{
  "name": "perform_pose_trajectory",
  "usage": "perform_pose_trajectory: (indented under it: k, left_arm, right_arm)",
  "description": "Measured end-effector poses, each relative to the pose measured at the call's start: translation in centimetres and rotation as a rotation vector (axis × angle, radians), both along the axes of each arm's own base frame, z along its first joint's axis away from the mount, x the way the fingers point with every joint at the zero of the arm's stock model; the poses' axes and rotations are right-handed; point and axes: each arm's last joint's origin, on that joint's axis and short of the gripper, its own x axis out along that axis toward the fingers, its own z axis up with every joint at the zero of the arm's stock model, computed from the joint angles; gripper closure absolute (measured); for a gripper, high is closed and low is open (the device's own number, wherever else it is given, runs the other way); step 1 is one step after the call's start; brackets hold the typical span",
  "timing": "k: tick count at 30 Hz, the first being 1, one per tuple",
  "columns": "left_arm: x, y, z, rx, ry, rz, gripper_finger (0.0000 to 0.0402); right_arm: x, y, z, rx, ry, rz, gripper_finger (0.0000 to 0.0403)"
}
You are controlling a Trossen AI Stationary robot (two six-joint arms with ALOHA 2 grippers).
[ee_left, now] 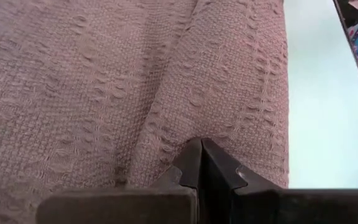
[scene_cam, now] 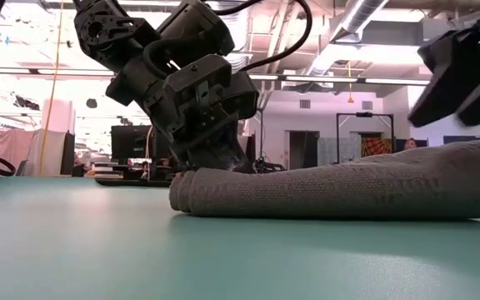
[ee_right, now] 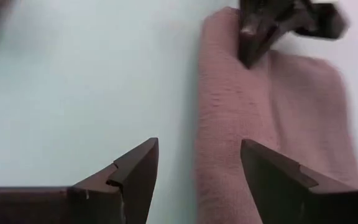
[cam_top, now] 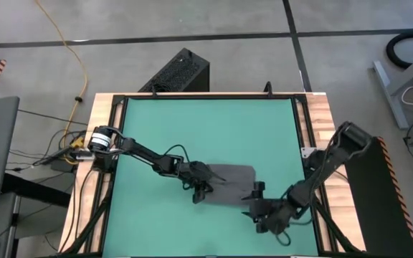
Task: Roll towel into tight, uniform cylinder
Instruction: Roll the gray towel
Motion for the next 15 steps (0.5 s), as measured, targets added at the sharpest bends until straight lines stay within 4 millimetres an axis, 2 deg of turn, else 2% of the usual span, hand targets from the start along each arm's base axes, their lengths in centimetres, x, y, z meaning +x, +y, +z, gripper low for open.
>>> perform_pose_trajectory:
  k: [5,10,13,15]
  left_arm:
    - [-0.1,0.0,-0.1,-0.023,0.012,-0.001,0.0402]
    - [-0.1,-0.1,-0.1,-0.040,0.017,-0.015,0.0402]
    - [-0.2,-0.2,-0.1,-0.055,0.020,-0.045,0.0402]
    - [-0.2,-0.2,-0.1,-0.060,0.014,-0.070,0.0402]
  right_arm:
    - [1.3,1.0,-1.8,-0.188,0.102,-0.029,0.0148]
    - [2.7,1.1,-4.1,-0.329,0.249,-0.061,0.0148]
    - [3.6,0.9,-4.4,-0.292,0.277,-0.146,0.0160]
    - [4.1,0.7,-4.5,-0.232,0.308,-0.160,0.0191]
